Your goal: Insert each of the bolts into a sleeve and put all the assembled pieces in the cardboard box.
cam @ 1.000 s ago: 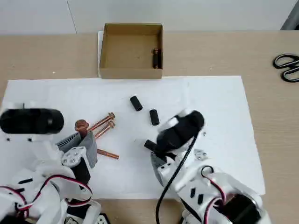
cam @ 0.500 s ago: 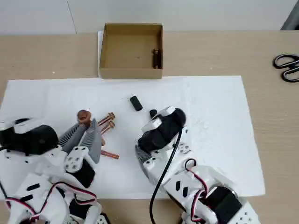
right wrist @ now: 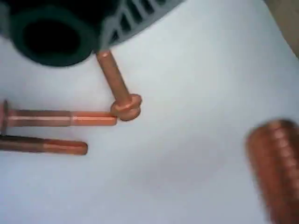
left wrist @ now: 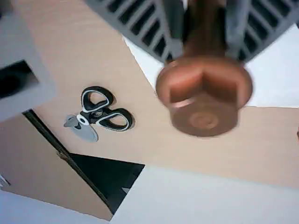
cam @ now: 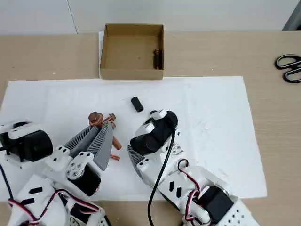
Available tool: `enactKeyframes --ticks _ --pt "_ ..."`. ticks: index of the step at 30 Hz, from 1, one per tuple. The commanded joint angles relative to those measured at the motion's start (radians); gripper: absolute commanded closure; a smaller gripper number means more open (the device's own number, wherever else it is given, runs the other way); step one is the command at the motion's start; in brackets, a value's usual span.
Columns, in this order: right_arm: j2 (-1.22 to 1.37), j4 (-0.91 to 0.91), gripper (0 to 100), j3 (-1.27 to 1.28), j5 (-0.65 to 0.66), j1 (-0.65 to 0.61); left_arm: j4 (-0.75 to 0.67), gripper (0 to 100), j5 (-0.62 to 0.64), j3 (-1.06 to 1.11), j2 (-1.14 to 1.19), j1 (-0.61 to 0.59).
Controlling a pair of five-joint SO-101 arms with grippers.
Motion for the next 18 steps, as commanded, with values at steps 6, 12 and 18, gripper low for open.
enactKeyframes --ticks 6,12,18 --pt "-0.013 -0.027 99.5 -0.006 0.005 -0.070 -0.080 100 0.008 0.067 -0.002 0.012" --pt "-0.015 -0.025 99.5 -0.018 0.005 -0.073 -0.109 100 0.008 0.122 -0.003 0.060" --pt "-0.015 -0.019 99.5 -0.044 0.005 -0.073 -0.109 100 0.008 0.148 -0.003 0.060"
